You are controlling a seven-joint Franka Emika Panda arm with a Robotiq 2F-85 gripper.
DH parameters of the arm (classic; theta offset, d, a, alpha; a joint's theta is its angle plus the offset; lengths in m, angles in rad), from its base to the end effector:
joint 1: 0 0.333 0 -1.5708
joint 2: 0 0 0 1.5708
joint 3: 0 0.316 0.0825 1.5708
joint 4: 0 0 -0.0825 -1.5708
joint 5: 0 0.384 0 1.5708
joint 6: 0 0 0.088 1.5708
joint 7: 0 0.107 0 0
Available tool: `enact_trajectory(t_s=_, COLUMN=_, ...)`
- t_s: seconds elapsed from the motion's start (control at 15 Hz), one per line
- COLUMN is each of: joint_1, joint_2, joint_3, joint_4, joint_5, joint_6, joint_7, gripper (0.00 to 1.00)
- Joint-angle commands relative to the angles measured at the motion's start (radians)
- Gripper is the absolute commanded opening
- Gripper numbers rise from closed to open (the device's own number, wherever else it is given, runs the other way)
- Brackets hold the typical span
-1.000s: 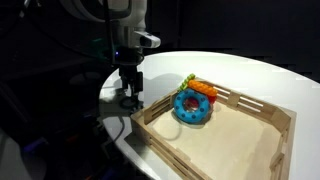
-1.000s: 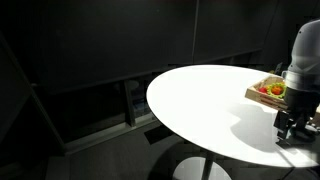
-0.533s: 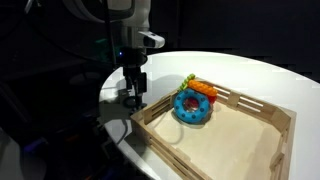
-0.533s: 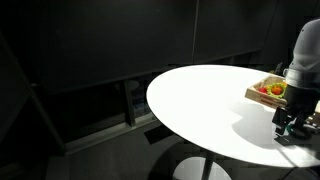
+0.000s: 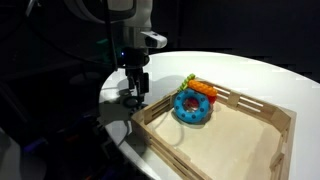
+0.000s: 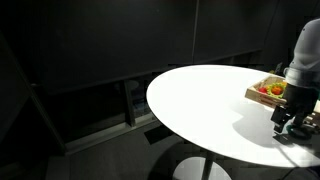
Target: Pick up the green ring from the table and put it on the tray
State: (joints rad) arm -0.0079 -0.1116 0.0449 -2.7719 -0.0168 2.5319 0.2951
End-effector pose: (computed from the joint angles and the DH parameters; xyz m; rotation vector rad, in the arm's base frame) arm 0.3710 0.0133 0.2366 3.0777 -0.3778 -0.1933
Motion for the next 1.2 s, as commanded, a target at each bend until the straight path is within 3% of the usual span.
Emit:
enact_trajectory(t_s=0.0, joint_1=0.008, joint_2=-0.024, joint_3=0.004, joint_4=0.001, joint_5=0.009, joint_6=-0.016, joint_7=0.01, gripper=1.0)
enact_trajectory(t_s=0.53, joint_1=0.038, joint_2=-0.035, joint_3=0.017, joint_4=0.0, joint_5=0.046, joint_6=-0.07, joint_7=0.002, gripper=1.0)
enact_trajectory(t_s=1.13, joint_1=0.048, joint_2=0.014, joint_3=0.024, joint_4=0.001, joint_5=0.037, joint_6=0.006, joint_7=-0.012, gripper=1.0)
